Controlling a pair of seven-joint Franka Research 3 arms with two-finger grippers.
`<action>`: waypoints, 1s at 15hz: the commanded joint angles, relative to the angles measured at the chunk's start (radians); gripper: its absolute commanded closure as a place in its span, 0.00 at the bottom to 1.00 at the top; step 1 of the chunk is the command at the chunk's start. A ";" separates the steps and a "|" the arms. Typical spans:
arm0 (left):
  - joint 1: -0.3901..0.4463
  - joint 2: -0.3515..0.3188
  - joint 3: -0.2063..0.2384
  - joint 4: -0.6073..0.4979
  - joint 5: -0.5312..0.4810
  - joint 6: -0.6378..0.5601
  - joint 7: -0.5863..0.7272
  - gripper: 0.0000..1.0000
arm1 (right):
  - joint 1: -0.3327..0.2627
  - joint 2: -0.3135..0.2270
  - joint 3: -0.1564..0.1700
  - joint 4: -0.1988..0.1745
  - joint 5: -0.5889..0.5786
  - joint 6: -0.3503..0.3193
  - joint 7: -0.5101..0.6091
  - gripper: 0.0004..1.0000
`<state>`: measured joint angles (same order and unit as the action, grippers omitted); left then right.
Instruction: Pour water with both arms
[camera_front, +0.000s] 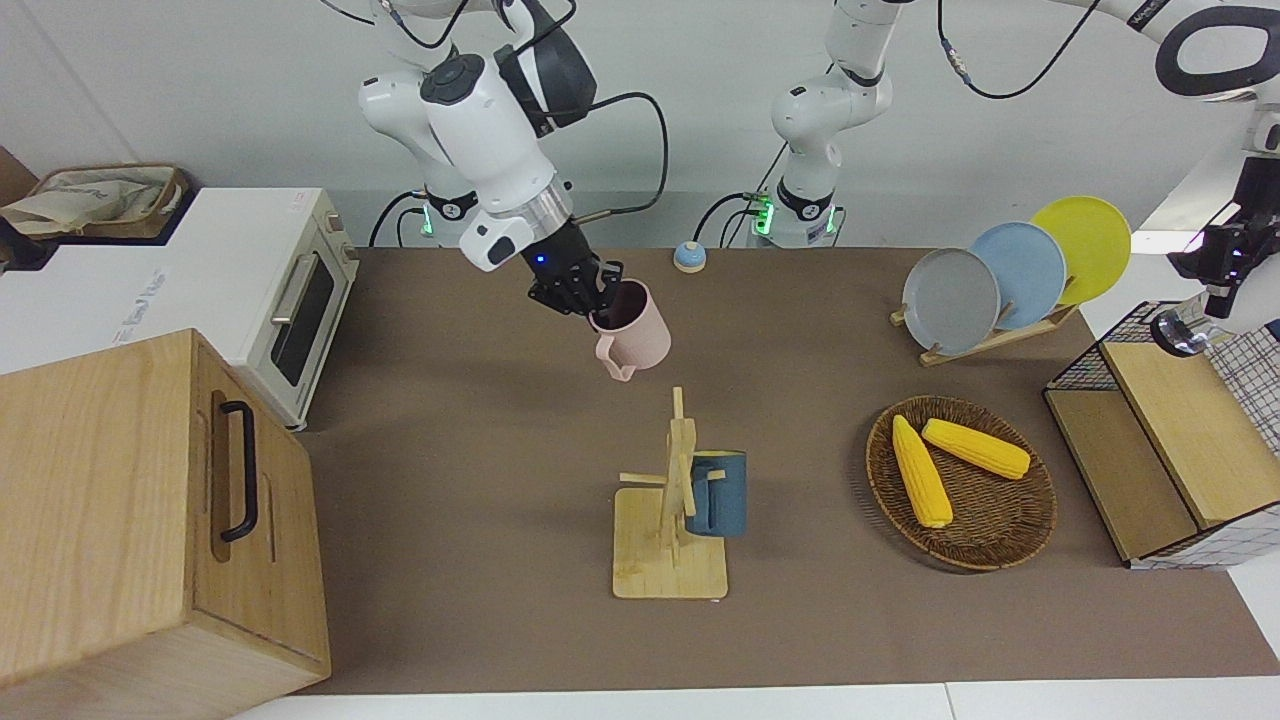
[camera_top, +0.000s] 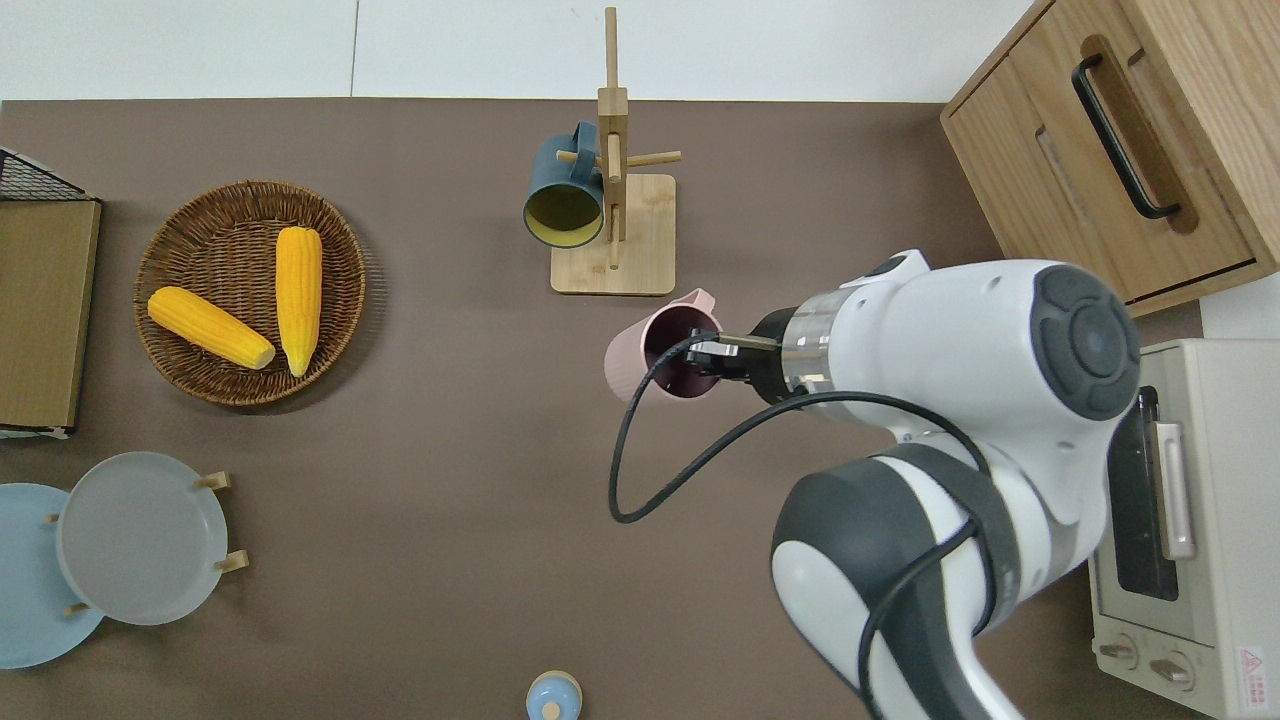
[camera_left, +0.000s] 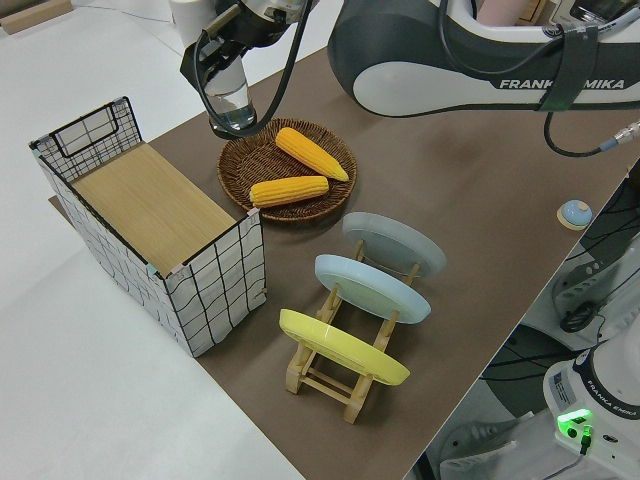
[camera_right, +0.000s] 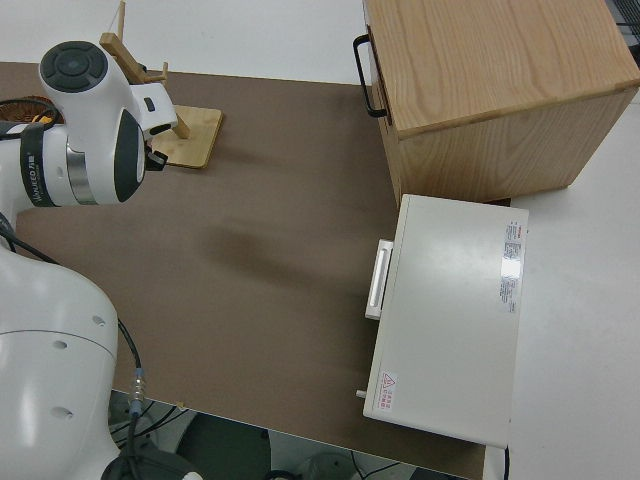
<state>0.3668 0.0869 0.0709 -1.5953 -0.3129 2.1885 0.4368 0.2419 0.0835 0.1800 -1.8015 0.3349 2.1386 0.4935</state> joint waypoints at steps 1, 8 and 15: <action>-0.144 -0.105 0.137 -0.125 0.025 0.022 -0.027 1.00 | -0.024 -0.008 0.108 0.005 0.006 -0.016 0.204 1.00; -0.312 -0.176 0.264 -0.216 0.096 0.036 -0.107 1.00 | 0.016 0.132 0.159 0.210 -0.118 -0.100 0.351 0.99; -0.370 -0.301 0.244 -0.396 0.175 0.119 -0.234 1.00 | 0.105 0.314 0.156 0.413 -0.235 -0.115 0.419 0.99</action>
<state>0.0280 -0.1083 0.3138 -1.8804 -0.1930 2.2512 0.2564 0.3128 0.3029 0.3313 -1.5116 0.1537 2.0526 0.8623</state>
